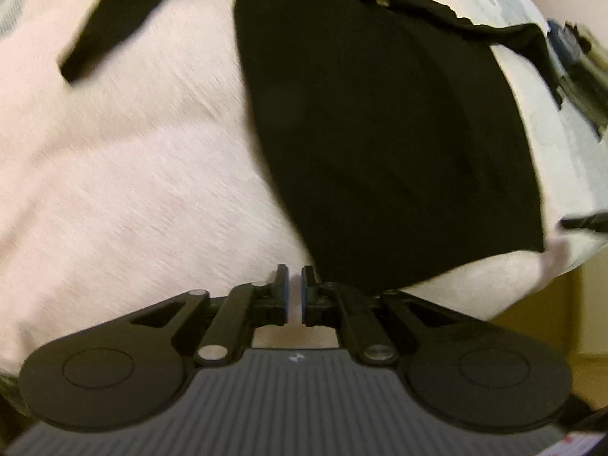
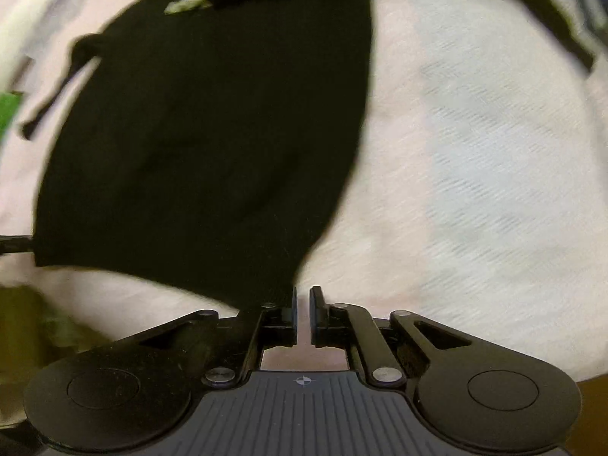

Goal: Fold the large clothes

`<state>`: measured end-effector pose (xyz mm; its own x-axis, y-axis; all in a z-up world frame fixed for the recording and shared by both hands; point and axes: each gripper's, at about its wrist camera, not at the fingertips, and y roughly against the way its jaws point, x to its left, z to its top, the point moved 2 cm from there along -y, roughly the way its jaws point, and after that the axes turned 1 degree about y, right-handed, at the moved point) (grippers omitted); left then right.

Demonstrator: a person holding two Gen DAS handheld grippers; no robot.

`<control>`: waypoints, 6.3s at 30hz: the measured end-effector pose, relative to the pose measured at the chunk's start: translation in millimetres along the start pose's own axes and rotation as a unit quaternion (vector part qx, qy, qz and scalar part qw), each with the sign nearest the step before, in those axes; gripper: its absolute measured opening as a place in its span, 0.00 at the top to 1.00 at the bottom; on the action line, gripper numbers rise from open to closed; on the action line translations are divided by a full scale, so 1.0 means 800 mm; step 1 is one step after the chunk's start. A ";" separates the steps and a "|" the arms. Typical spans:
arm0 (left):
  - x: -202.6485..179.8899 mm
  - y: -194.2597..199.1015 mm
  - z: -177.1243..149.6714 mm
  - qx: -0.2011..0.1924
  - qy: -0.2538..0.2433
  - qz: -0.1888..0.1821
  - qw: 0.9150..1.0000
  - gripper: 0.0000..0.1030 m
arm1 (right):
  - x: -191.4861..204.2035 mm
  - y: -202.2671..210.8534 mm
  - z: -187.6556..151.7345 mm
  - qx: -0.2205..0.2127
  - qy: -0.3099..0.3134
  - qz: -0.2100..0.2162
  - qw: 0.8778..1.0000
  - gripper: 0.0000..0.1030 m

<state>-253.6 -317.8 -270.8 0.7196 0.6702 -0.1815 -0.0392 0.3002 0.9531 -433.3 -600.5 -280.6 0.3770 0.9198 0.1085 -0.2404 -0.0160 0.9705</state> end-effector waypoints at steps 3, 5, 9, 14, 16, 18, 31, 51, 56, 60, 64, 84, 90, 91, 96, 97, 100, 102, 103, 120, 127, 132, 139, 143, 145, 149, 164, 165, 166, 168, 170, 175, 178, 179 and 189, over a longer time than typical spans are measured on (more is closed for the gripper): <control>0.023 0.023 0.027 -0.021 -0.016 0.030 0.999 0.93 | 0.006 0.023 0.036 -0.045 0.015 -0.020 0.999 0.74; 0.032 0.035 0.057 -0.043 -0.022 0.035 0.998 0.93 | 0.015 0.030 0.070 -0.074 0.033 -0.016 0.997 0.74; 0.024 0.033 0.145 -0.086 -0.031 0.029 0.995 0.93 | 0.041 0.014 0.156 -0.112 0.091 0.009 0.989 0.73; -0.018 -0.027 0.257 -0.128 -0.062 0.016 0.990 0.89 | 0.073 -0.070 0.267 -0.125 0.177 0.041 0.975 0.73; -0.030 -0.061 0.298 -0.131 -0.077 0.010 0.988 0.86 | 0.074 -0.110 0.303 -0.111 0.183 0.067 0.975 0.73; -0.041 -0.093 0.339 -0.135 -0.088 0.004 0.987 0.85 | 0.073 -0.145 0.322 -0.089 0.178 0.098 0.975 0.73; -0.071 -0.212 0.522 -0.135 -0.158 -0.005 0.978 0.71 | -0.029 -0.146 0.520 -0.235 0.166 0.036 0.957 0.73; -0.044 -0.220 0.579 -0.150 -0.113 0.001 0.982 0.72 | -0.012 -0.168 0.534 -0.225 0.131 0.074 0.963 0.69; -0.052 -0.213 0.578 -0.141 -0.193 -0.028 0.971 0.64 | 0.019 -0.171 0.529 -0.230 0.252 0.065 0.938 0.47; -0.056 -0.241 0.584 -0.120 -0.216 -0.023 0.969 0.60 | 0.004 -0.201 0.549 -0.188 0.234 0.096 0.949 0.50; -0.054 -0.244 0.588 -0.134 -0.189 -0.016 0.973 0.91 | 0.001 -0.194 0.556 -0.184 0.225 0.110 0.950 0.92; 0.096 -0.070 0.428 -0.149 -0.058 0.107 0.981 0.75 | 0.008 -0.167 0.400 -0.105 0.141 0.059 0.983 0.53; 0.197 -0.021 0.305 -0.098 -0.016 0.149 0.984 0.63 | 0.051 -0.129 0.360 -0.114 0.094 -0.006 0.989 0.48; 0.209 -0.018 0.288 -0.094 -0.013 0.145 0.985 0.57 | 0.065 -0.118 0.354 -0.123 0.094 -0.009 0.988 0.47; 0.259 -0.024 0.230 -0.078 0.001 0.081 0.994 0.52 | 0.177 -0.081 0.317 -0.155 0.085 -0.007 0.984 0.44; 0.267 -0.028 0.224 -0.078 0.004 0.065 0.995 0.50 | 0.202 -0.080 0.309 -0.155 0.083 -0.003 0.985 0.44; 0.293 -0.045 0.215 -0.075 0.022 0.030 0.996 0.50 | 0.284 -0.088 0.283 -0.140 0.077 0.019 0.987 0.43; 0.310 -0.058 0.214 -0.068 0.051 -0.013 0.996 0.50 | 0.329 -0.097 0.270 -0.127 0.084 0.027 0.988 0.43; 0.314 -0.067 0.215 -0.061 0.057 -0.024 0.996 0.50 | 0.351 -0.103 0.265 -0.121 0.090 0.032 0.988 0.43; 0.430 0.024 0.266 -0.106 -0.064 0.103 0.987 0.88 | 0.442 -0.111 0.278 -0.111 0.106 0.020 0.988 0.42; 0.475 0.030 0.255 -0.118 -0.011 0.158 0.980 0.79 | 0.441 -0.114 0.269 -0.097 0.098 0.010 0.990 0.41; 0.475 0.011 0.238 -0.111 0.005 0.128 0.985 0.70 | 0.446 -0.121 0.264 -0.089 0.099 0.011 0.991 0.41; 0.485 -0.025 0.240 -0.088 0.016 0.138 0.986 0.70 | 0.433 -0.128 0.256 -0.078 0.083 -0.003 0.993 0.41; 0.480 -0.010 0.233 -0.097 0.024 0.143 0.985 0.70 | 0.388 -0.119 0.248 -0.071 0.019 -0.023 0.997 0.41; 0.469 0.004 0.233 -0.103 0.023 0.145 0.984 0.70 | 0.358 -0.109 0.244 -0.072 -0.018 -0.034 0.997 0.41; 0.417 0.027 0.242 -0.119 0.013 0.135 0.984 0.70 | 0.285 -0.066 0.235 -0.102 -0.084 -0.058 0.990 0.41; -0.002 -0.010 0.323 -0.153 -0.055 0.105 0.981 0.68 | -0.176 0.043 0.222 -0.172 -0.139 -0.120 0.968 0.41; -0.034 -0.019 0.323 -0.148 -0.057 0.101 0.982 0.67 | -0.209 0.045 0.225 -0.173 -0.133 -0.116 0.969 0.41; -0.066 -0.029 0.324 -0.143 -0.060 0.101 0.983 0.67 | -0.237 0.045 0.228 -0.172 -0.120 -0.115 0.971 0.41; -0.132 -0.054 0.326 -0.126 -0.068 0.092 0.985 0.66 | -0.295 0.043 0.234 -0.167 -0.094 -0.118 0.974 0.41; -0.195 -0.081 0.329 -0.108 -0.077 0.077 0.988 0.66 | -0.342 0.033 0.235 -0.169 -0.103 -0.099 0.975 0.41; -0.306 -0.126 0.344 -0.088 -0.116 0.057 0.988 0.61 | -0.430 0.008 0.243 -0.180 -0.138 -0.072 0.971 0.41; -0.343 -0.147 0.352 -0.076 -0.142 0.060 0.985 0.61 | -0.457 -0.019 0.254 -0.180 -0.145 -0.056 0.971 0.41; -0.353 -0.153 0.356 -0.072 -0.152 0.064 0.984 0.61 | -0.464 -0.030 0.257 -0.178 -0.150 -0.039 0.972 0.42; -0.378 -0.136 0.385 -0.081 -0.168 0.087 0.979 0.60 | -0.519 0.082 0.253 -0.213 -0.199 -0.103 0.951 0.99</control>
<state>-253.7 -762.0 -244.7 0.8783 0.4686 0.0949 -0.2705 0.3236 0.9067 -424.5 -1063.1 -218.8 0.7432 0.6641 0.0815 -0.4344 0.3863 0.8137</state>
